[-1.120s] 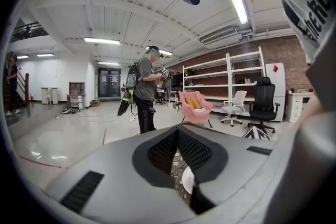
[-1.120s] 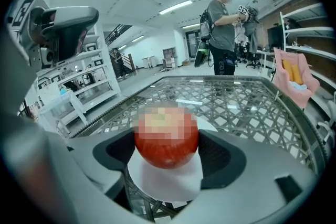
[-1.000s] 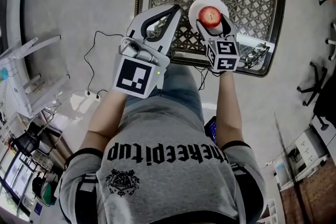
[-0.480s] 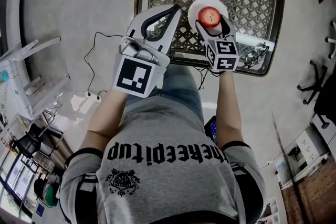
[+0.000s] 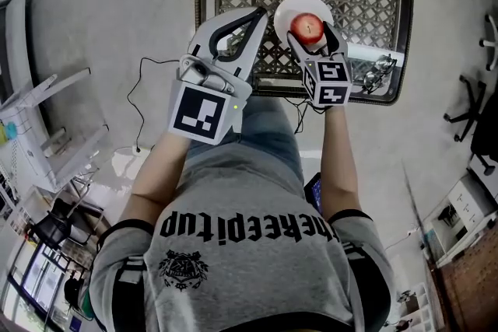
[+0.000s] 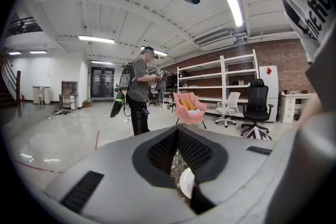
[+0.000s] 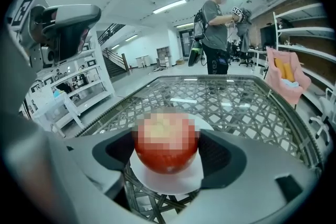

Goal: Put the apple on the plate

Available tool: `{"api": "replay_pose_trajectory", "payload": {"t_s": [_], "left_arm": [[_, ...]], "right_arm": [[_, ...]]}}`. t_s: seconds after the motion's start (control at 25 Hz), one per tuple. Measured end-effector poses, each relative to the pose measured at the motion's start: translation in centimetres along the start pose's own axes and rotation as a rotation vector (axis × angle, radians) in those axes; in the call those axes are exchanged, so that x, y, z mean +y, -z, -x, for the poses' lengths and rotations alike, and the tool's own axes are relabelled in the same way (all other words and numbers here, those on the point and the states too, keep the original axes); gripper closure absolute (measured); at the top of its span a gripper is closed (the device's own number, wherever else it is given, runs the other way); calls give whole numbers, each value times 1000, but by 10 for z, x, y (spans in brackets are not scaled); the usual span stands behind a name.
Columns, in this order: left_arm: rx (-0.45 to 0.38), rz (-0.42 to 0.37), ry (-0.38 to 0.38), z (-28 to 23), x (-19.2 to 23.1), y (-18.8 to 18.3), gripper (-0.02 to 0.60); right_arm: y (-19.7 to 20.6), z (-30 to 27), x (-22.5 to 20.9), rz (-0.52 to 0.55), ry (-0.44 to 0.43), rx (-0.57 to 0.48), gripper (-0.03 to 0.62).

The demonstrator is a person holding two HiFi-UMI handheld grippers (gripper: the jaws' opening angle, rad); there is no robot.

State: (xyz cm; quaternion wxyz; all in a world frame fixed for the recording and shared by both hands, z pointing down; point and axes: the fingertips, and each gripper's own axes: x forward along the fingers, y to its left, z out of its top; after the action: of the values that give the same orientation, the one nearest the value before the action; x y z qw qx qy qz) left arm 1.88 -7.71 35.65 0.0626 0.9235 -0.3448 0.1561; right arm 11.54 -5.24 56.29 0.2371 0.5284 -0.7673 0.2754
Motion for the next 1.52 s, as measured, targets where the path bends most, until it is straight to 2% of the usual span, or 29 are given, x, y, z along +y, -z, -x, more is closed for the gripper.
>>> {"api": "replay_pose_trajectory", "payload": {"t_s": [0.44, 0.52, 0.6, 0.76, 0.88, 1.12, 1.2, 1.52], "left_arm": [[-18, -13, 77, 6, 4, -6, 538], [-22, -19, 99, 7, 4, -8, 538], [-29, -26, 122, 8, 5, -10, 538], [-38, -32, 165, 14, 2, -15, 538], [-49, -42, 199, 19, -1, -21, 538], [-78, -65, 275, 41, 1, -27, 538], [-83, -72, 303, 39, -3, -30, 538], [-110, -96, 413, 36, -18, -46, 538]], "right_arm": [[-17, 19, 1, -28, 103, -49, 197], [-23, 25, 4, -37, 117, -70, 241], [-30, 32, 9, -49, 131, -90, 257], [-40, 49, 19, -69, 162, -121, 389], [-49, 61, 27, -81, 175, -146, 466], [-67, 86, 59, -117, 219, -222, 567], [-74, 94, 62, -134, 225, -248, 588], [-109, 129, 78, -165, 258, -359, 585]]}}
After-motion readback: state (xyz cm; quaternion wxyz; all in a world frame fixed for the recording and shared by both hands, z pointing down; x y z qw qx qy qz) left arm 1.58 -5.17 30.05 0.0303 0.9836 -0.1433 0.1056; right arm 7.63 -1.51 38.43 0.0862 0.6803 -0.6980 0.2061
